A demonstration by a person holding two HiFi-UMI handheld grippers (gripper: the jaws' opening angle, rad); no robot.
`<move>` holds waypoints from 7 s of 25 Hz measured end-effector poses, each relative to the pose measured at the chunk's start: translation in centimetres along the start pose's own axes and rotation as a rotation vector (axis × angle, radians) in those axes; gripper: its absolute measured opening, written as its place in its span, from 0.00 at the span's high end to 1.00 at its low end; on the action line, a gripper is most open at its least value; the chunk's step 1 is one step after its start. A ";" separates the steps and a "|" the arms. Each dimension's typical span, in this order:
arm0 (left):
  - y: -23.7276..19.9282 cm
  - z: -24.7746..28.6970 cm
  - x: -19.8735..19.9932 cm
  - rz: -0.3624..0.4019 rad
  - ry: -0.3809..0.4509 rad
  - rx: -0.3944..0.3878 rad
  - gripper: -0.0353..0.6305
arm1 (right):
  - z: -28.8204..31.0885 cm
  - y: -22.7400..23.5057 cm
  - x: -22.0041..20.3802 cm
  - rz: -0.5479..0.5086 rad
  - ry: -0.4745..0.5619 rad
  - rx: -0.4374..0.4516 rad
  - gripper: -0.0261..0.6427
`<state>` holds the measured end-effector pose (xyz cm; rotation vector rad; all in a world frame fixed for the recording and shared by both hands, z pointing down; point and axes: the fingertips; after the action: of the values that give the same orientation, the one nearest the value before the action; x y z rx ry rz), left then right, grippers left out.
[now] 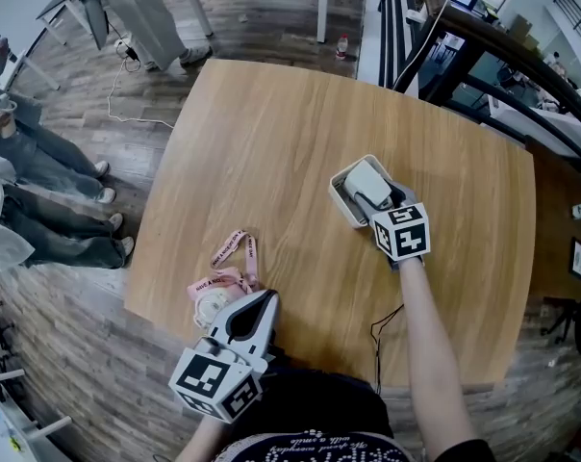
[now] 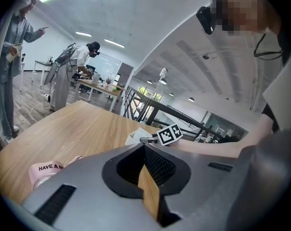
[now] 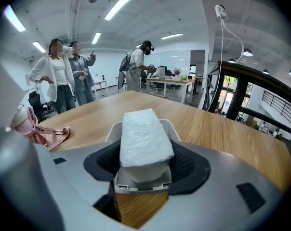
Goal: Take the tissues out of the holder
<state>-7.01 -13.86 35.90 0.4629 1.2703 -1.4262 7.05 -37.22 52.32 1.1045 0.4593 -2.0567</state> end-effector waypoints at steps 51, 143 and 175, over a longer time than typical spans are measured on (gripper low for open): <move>-1.1 -3.9 2.4 0.082 0.102 -0.009 0.94 | -14.3 -3.4 7.5 0.094 0.316 -0.102 0.55; -0.6 -4.6 2.5 0.105 0.096 -0.070 0.94 | -28.1 -18.5 -0.1 0.175 0.369 0.008 0.55; 0.0 -4.7 2.5 0.110 0.105 -0.081 0.94 | -28.7 -18.7 -2.5 0.235 0.334 -0.010 0.55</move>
<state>-9.45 -10.98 32.20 0.5499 1.3606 -1.2672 9.88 -6.39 37.56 1.4325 0.4759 -1.6717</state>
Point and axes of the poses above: the fingertips, and each gripper's own axes: z forward along the fingers, y to its right, x out of its top, and after that the axes turned 7 degrees about y, right-handed
